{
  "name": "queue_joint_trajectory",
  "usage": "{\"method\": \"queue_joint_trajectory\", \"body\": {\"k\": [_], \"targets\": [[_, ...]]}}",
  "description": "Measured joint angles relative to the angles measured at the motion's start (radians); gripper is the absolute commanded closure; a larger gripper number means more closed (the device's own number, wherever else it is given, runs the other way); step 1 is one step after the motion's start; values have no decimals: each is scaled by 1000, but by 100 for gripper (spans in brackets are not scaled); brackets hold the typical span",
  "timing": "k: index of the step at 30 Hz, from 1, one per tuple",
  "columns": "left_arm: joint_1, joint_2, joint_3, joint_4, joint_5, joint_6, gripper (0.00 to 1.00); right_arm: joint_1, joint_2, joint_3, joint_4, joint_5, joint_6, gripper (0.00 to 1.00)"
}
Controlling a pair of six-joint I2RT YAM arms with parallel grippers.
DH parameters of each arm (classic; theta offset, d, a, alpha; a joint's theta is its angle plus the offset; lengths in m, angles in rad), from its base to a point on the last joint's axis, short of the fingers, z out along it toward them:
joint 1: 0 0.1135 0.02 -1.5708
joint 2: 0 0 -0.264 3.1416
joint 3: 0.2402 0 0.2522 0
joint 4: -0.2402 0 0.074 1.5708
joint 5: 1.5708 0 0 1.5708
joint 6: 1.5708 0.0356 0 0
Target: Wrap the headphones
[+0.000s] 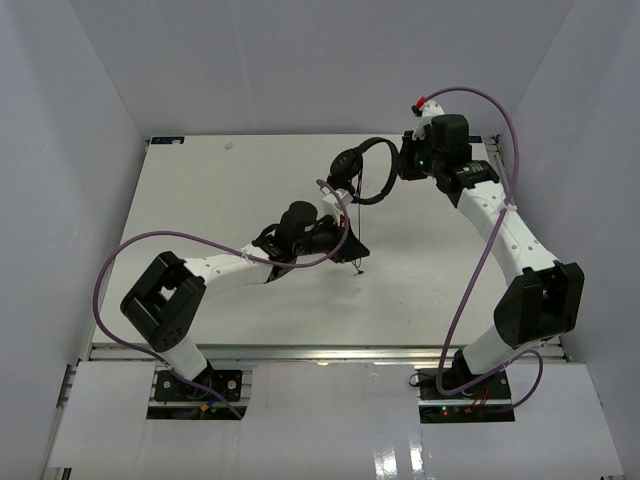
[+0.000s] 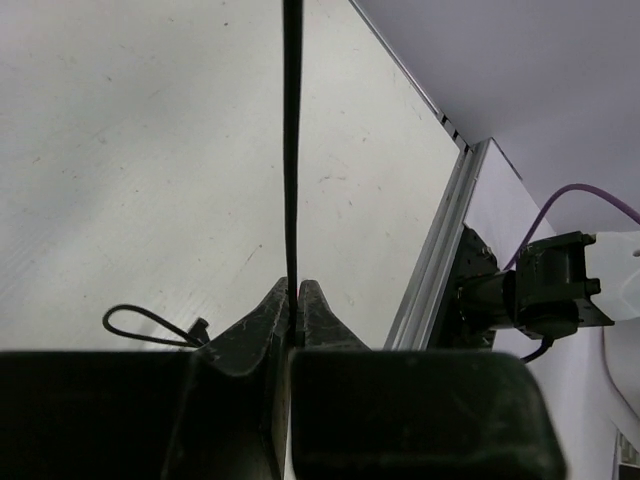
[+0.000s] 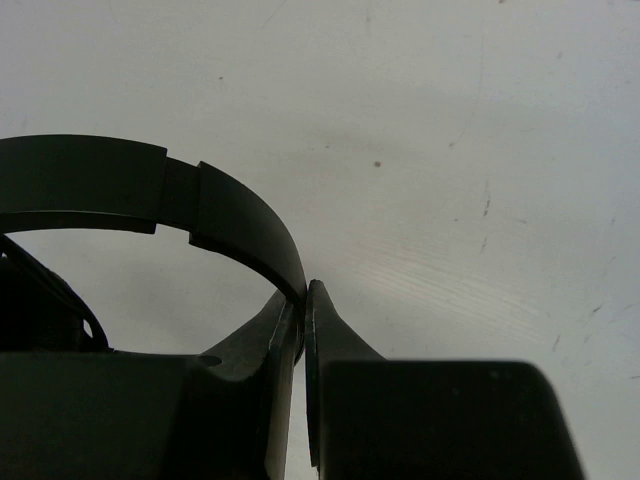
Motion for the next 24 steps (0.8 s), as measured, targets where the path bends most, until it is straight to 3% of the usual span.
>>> {"method": "queue_joint_trajectory", "body": {"k": [6, 14, 24], "targets": [[-4, -15, -69, 117, -70, 16, 83, -41, 0, 0, -30, -130, 68, 92], [-13, -16, -79, 140, -121, 31, 84, -53, -4, -4, -22, -266, 142, 92], [-14, -73, -104, 96, -197, 187, 88, -82, -92, -52, -12, -413, 73, 92]]}}
